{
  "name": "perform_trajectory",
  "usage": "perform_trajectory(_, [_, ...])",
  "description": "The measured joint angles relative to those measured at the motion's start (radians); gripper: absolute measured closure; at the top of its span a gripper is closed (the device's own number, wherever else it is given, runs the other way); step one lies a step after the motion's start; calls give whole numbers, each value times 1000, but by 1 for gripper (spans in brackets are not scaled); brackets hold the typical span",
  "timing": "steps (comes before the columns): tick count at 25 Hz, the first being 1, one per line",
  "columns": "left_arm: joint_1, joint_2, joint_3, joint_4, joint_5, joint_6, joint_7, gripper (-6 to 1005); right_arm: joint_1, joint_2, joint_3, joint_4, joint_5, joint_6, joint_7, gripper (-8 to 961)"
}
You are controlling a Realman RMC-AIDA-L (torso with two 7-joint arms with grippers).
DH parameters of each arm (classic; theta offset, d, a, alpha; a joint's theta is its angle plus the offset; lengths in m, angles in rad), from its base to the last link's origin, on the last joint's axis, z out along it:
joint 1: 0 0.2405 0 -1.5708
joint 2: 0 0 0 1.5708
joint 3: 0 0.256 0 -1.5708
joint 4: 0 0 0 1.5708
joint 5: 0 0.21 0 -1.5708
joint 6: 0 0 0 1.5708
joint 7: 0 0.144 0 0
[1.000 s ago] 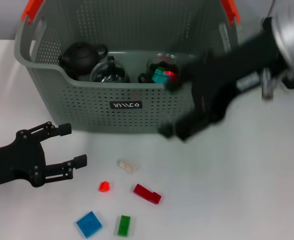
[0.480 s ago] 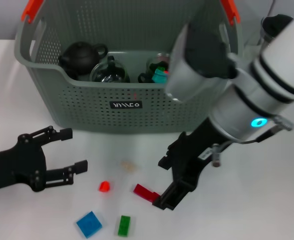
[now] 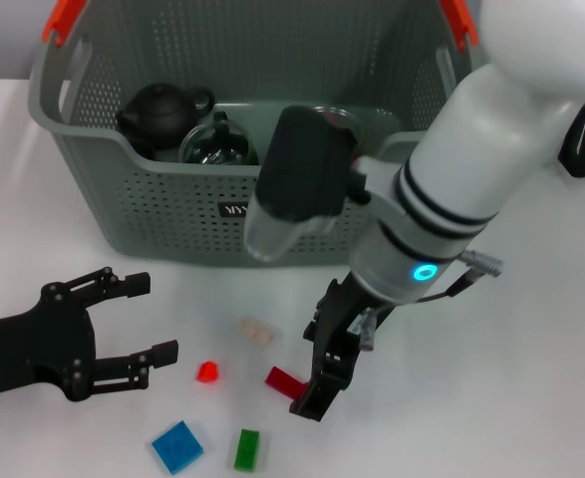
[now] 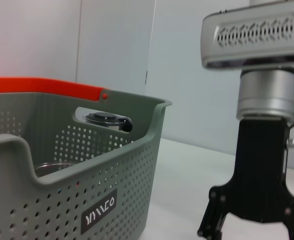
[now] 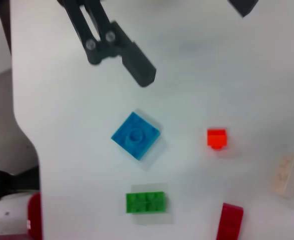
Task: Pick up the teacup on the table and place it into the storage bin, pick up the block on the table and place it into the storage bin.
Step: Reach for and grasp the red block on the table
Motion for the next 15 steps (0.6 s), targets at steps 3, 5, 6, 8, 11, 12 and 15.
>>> perform_trajectory(3, [-1, 0, 0, -2, 0, -1, 1, 119, -2, 1, -67, 4, 4, 52, 9, 9])
perform_trajectory(5, [-1, 0, 0, -2, 1, -2, 1, 120, -6, 2, -107, 6, 6, 84, 22, 9])
perform_trajectory(6, [-1, 0, -1, -2, 1, -2, 1, 120, -8, 2, -126, 7, 6, 99, 29, 9])
perform_trajectory(8, [-2, 0, -2, -3, 1, -3, 1, 120, -11, 3, -154, 11, 7, 121, 42, 9])
perform_trajectory(11, [-4, 0, -1, -4, 1, -5, 1, 121, -14, 4, -180, 21, 8, 149, 59, 9])
perform_trajectory(12, [-5, 0, 0, -4, 1, -6, 1, 121, -16, 5, -185, 24, 8, 158, 62, 8])
perform_trajectory(15, [-6, 0, 1, -6, 1, -8, 1, 122, -24, 6, -194, 26, 10, 178, 70, 8])
